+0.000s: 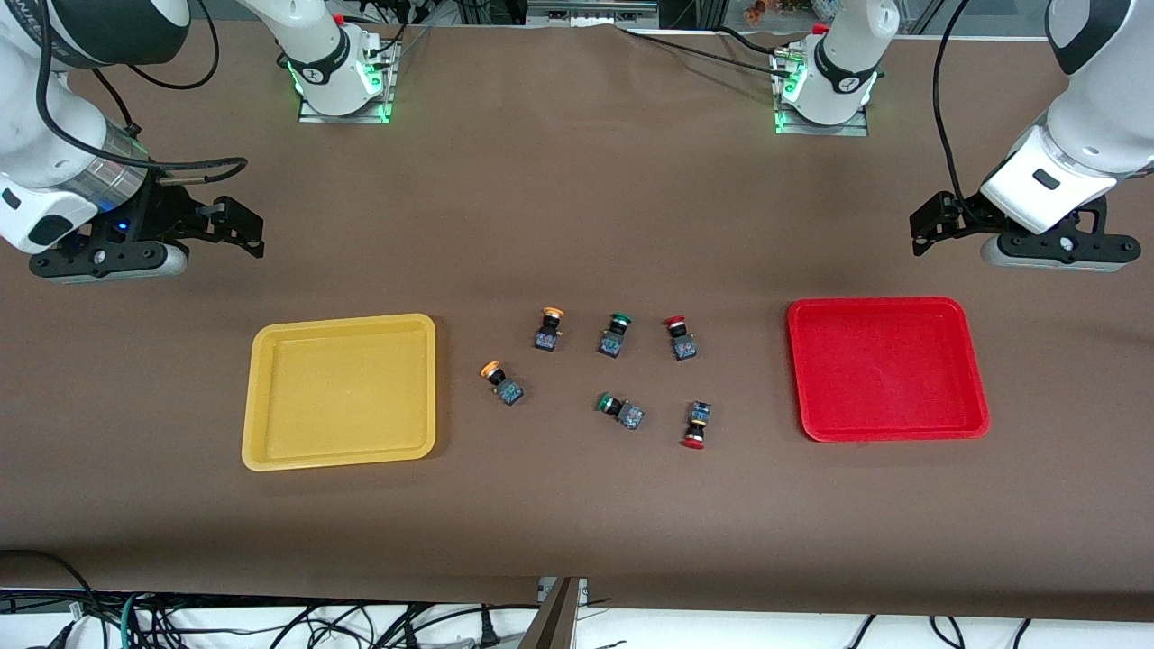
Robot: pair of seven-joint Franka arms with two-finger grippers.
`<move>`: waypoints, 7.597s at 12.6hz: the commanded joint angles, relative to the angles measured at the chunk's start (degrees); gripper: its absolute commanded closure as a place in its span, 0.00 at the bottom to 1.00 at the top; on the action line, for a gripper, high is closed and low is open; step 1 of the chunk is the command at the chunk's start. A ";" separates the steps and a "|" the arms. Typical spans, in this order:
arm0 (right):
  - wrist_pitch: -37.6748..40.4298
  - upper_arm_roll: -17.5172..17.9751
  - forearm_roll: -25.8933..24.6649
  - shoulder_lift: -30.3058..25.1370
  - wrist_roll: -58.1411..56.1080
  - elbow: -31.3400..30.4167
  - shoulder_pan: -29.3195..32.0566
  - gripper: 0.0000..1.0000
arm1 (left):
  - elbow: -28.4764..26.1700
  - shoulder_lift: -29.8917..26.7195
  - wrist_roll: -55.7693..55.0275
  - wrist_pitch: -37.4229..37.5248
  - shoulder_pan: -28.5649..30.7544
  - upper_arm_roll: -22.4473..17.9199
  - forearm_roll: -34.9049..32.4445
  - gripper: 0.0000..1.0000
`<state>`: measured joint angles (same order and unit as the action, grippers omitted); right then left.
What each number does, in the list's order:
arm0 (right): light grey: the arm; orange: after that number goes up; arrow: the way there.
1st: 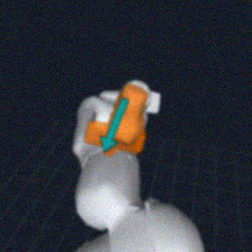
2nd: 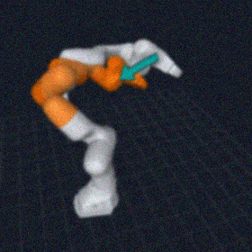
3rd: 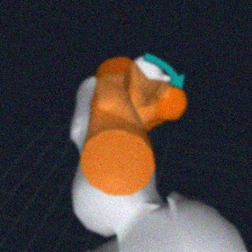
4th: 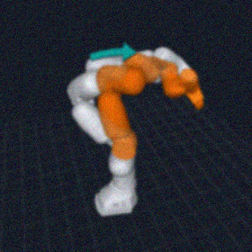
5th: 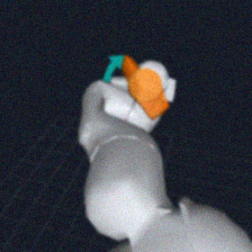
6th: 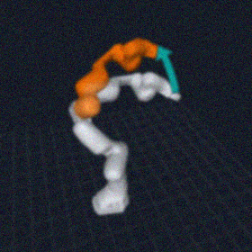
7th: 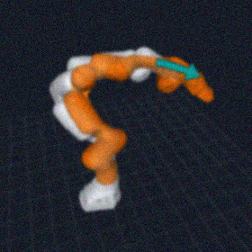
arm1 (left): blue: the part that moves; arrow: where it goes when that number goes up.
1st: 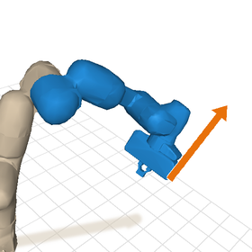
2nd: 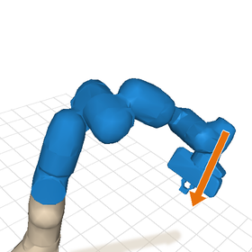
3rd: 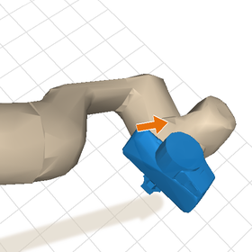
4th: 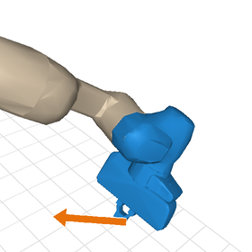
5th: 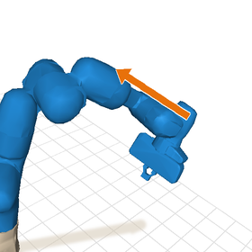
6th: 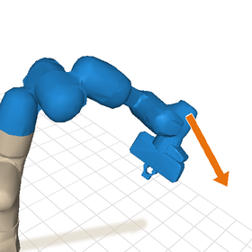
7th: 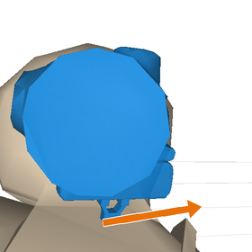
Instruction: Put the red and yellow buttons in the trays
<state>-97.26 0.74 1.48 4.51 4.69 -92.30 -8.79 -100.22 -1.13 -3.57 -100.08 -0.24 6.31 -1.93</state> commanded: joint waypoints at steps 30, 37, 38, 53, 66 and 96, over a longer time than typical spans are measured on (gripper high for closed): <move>-19.17 1.02 -0.16 26.20 -4.43 7.45 -14.75 0.00 | 13.65 33.27 -0.12 -25.47 -12.15 1.60 1.05 0.00; -35.09 1.02 -0.16 43.29 -3.29 15.48 -19.51 0.00 | 12.68 46.82 0.58 -49.59 -15.32 1.51 -3.95 0.00; -35.97 1.02 0.01 44.34 -2.94 15.31 -19.51 0.00 | 12.51 47.27 0.50 -49.78 -15.49 1.60 -4.05 0.00; -29.87 0.84 3.97 41.56 -6.94 13.90 -14.69 0.94 | 11.89 47.81 2.96 -49.34 -15.41 1.69 -6.51 1.00; -22.03 -0.66 6.42 39.43 -23.72 10.46 -0.61 0.14 | -8.91 28.90 13.33 -31.26 1.54 1.33 -6.69 0.99; -22.80 -6.86 4.59 39.78 -0.59 11.35 -18.37 0.90 | -4.98 40.15 -33.52 -45.99 -11.63 11.53 -7.65 0.00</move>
<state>-121.47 -3.26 6.30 45.19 13.81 -80.64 -27.72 -106.08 37.42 -35.76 -144.04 -11.40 17.96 -7.98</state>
